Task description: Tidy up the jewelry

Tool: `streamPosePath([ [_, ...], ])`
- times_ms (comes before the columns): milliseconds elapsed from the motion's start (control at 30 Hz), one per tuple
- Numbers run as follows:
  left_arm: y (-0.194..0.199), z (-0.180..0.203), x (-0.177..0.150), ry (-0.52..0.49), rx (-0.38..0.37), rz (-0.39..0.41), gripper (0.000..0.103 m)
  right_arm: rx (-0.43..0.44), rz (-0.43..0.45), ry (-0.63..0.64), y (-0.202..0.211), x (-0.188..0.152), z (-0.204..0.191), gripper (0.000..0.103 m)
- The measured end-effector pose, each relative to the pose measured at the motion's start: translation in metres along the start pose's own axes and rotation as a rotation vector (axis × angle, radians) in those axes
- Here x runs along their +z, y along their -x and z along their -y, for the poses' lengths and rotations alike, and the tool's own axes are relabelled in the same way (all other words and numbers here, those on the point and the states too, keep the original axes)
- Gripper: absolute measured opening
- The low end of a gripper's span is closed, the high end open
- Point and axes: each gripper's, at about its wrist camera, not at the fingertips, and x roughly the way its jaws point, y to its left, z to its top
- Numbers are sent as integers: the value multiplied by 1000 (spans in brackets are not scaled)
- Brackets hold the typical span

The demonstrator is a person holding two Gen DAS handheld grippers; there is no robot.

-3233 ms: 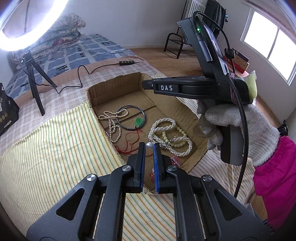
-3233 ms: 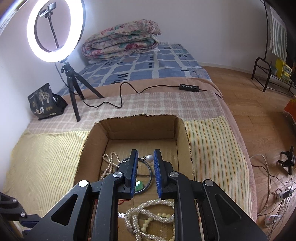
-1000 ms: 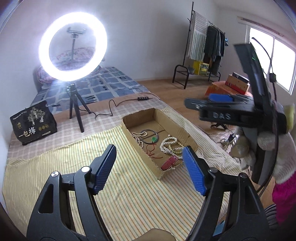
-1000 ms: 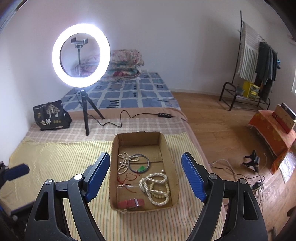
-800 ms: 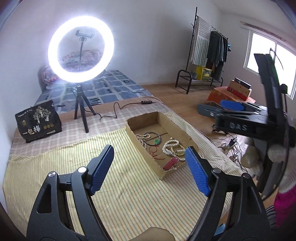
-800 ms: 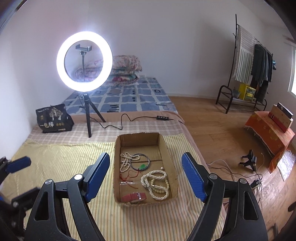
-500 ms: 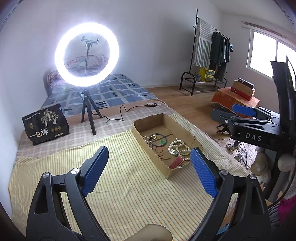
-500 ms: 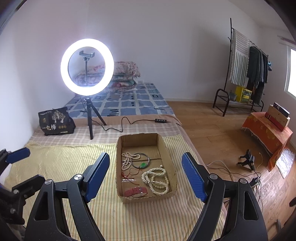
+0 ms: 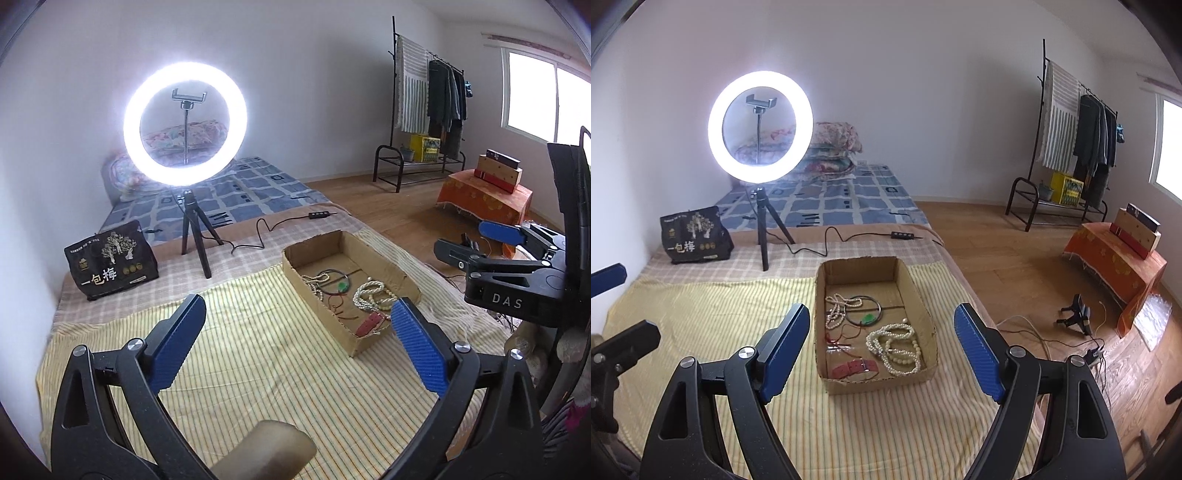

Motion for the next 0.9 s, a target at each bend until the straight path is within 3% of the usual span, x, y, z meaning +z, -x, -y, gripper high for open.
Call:
streamPosePath([
  [900, -1, -3, 1, 14, 3, 1, 103, -7, -5, 10, -3, -1, -4, 81],
])
